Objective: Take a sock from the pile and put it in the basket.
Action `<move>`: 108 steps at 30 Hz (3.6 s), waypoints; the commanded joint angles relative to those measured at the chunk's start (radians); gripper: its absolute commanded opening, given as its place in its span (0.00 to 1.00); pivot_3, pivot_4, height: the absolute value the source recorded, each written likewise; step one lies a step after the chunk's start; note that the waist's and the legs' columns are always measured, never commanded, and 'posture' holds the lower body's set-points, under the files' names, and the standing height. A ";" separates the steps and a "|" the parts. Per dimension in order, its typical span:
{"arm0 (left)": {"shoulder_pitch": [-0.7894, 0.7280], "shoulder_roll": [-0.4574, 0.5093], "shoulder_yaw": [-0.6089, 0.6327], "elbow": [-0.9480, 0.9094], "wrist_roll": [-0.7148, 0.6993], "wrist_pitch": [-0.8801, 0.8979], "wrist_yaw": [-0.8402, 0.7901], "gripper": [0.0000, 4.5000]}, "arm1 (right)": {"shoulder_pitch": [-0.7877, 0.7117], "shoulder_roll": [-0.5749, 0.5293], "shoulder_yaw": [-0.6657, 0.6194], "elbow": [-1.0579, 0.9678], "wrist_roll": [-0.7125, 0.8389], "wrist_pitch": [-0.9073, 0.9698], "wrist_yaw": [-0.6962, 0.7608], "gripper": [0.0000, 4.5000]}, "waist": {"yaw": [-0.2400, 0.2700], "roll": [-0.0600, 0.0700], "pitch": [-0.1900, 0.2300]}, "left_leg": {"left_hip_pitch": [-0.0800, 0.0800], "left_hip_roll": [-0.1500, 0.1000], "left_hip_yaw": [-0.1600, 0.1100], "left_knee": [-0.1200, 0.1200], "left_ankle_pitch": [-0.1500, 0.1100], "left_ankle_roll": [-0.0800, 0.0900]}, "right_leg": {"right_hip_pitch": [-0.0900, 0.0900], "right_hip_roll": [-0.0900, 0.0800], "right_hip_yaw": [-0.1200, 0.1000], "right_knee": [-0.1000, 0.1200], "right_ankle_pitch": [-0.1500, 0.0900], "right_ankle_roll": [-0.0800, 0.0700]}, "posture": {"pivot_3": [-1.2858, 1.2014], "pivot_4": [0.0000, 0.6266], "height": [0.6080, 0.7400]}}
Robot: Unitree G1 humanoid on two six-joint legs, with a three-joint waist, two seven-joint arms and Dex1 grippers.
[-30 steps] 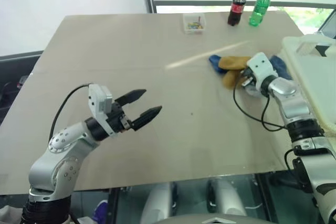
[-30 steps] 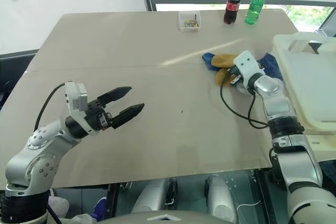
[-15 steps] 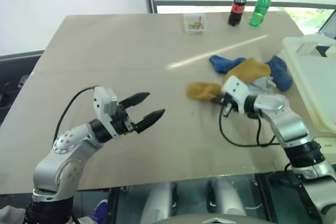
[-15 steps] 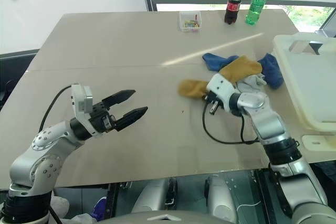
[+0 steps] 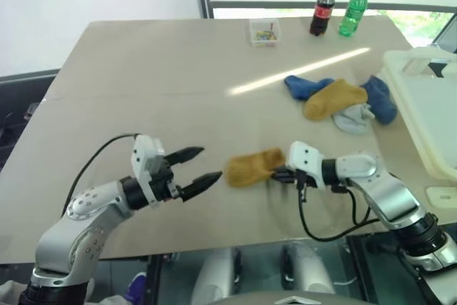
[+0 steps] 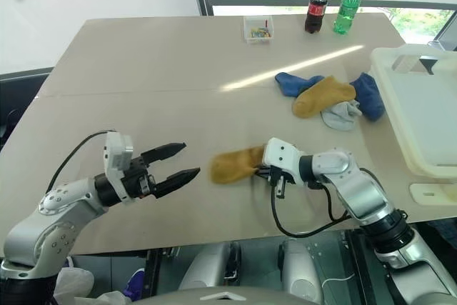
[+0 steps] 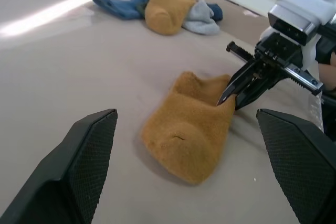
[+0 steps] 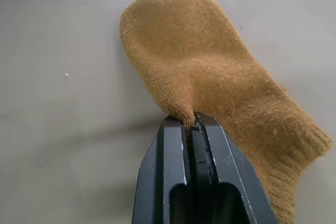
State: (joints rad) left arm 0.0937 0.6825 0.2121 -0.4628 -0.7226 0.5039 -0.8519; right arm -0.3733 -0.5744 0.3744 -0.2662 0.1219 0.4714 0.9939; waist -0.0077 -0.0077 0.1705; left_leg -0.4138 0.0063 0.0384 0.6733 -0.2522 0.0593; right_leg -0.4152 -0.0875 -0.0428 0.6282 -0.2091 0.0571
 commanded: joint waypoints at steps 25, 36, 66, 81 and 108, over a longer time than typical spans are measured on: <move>-0.218 -0.102 -0.328 0.194 0.335 -0.016 0.038 0.62 | 0.118 -0.021 -0.152 -0.034 0.092 0.162 -0.221 0.42 | 0.021 -0.001 -0.001 | 0.000 -0.001 0.001 0.001 -0.002 0.004 | 0.000 0.000 0.000 0.000 0.001 -0.001 | 0.52 0.24 0.98; -0.159 -0.073 -0.285 0.094 0.250 0.050 0.001 0.01 | 0.204 -0.123 -0.241 -0.189 0.180 0.237 -0.173 0.00 | 0.022 -0.001 -0.001 | -0.001 0.000 0.000 0.002 -0.003 0.005 | 0.000 0.000 0.000 0.001 0.001 -0.001 | 0.52 0.24 0.98; -0.083 -0.076 -0.037 0.042 0.041 -0.040 -0.081 1.00 | -0.041 -0.100 -0.271 0.066 0.004 0.001 -0.344 0.99 | 0.024 -0.001 -0.001 | 0.000 0.001 0.000 0.005 -0.003 0.005 | 0.000 0.000 0.000 0.003 -0.001 -0.005 | 0.52 0.24 0.98; -0.162 -0.042 0.011 -0.028 -0.027 0.033 0.007 1.00 | -0.331 0.095 -0.246 0.695 -0.107 -0.133 -0.419 0.55 | -0.001 -0.001 -0.001 | -0.001 0.000 0.002 0.006 0.000 0.001 | 0.000 0.001 0.002 0.004 0.002 -0.001 | 0.52 0.24 0.98; -0.122 -0.020 0.026 -0.036 -0.034 0.026 0.018 1.00 | -0.252 0.438 -0.152 0.246 0.142 0.442 -0.396 0.02 | -0.005 0.000 0.000 | -0.001 0.001 0.003 0.006 -0.002 0.004 | -0.004 0.001 0.004 0.009 0.002 -0.001 | 0.52 0.24 0.98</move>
State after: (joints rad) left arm -0.0322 0.6465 0.2066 -0.4626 -0.7364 0.5380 -0.8251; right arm -0.6004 -0.1534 0.2140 0.0181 0.2221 0.8890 0.5795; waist -0.0131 -0.0078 0.1701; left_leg -0.4145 0.0069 0.0414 0.6792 -0.2545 0.0632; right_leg -0.4191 -0.0868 -0.0391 0.6375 -0.2074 0.0557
